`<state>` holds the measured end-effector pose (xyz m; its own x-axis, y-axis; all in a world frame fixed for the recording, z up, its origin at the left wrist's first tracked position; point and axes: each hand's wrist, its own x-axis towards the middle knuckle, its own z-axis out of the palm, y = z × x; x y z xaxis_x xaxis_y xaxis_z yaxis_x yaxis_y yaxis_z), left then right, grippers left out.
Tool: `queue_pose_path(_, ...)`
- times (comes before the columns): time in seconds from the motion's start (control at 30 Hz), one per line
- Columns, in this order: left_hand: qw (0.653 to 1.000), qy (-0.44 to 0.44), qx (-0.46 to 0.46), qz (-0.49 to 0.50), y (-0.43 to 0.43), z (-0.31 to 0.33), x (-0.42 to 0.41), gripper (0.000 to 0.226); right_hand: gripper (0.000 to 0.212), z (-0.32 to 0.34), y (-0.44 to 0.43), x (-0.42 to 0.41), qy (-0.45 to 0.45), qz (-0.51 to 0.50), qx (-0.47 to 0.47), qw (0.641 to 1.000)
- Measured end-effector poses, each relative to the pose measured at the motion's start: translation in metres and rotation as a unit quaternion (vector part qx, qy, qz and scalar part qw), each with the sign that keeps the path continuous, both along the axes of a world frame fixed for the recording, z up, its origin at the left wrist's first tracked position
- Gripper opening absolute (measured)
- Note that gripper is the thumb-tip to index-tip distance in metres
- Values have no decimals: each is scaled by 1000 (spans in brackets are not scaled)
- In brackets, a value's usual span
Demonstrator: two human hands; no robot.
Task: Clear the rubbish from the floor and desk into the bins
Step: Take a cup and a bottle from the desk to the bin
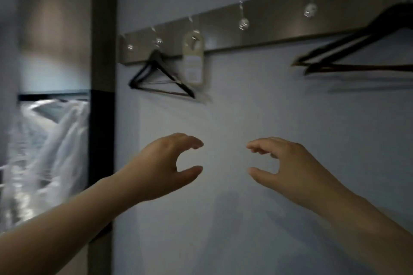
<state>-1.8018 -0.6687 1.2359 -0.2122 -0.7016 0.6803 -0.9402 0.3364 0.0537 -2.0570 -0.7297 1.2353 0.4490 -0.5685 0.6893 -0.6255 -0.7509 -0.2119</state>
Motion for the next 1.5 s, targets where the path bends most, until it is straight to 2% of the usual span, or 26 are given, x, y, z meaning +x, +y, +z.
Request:
queue_pose_path(0.23,993,19,-27,114,127,17,126,49,41,24,66,157,-11,143,-35,989)
queue_pose_path(0.47,977,26,-52,204,234,7,229,59,44,16,133,287,-23,250,-33,967)
queue_pose_path(0.77,949,43,-12,313,311,-5,309,47,42,4,168,406,-33,344,-14,938)
queue_pose_path(1.03,928,43,-24,370,312,-16,384,48,43,-2,157,508,-23,401,-25,915)
queue_pose_path(1.5,905,28,-9,424,218,-19,556,55,46,-10,49,708,-11,457,-25,889)
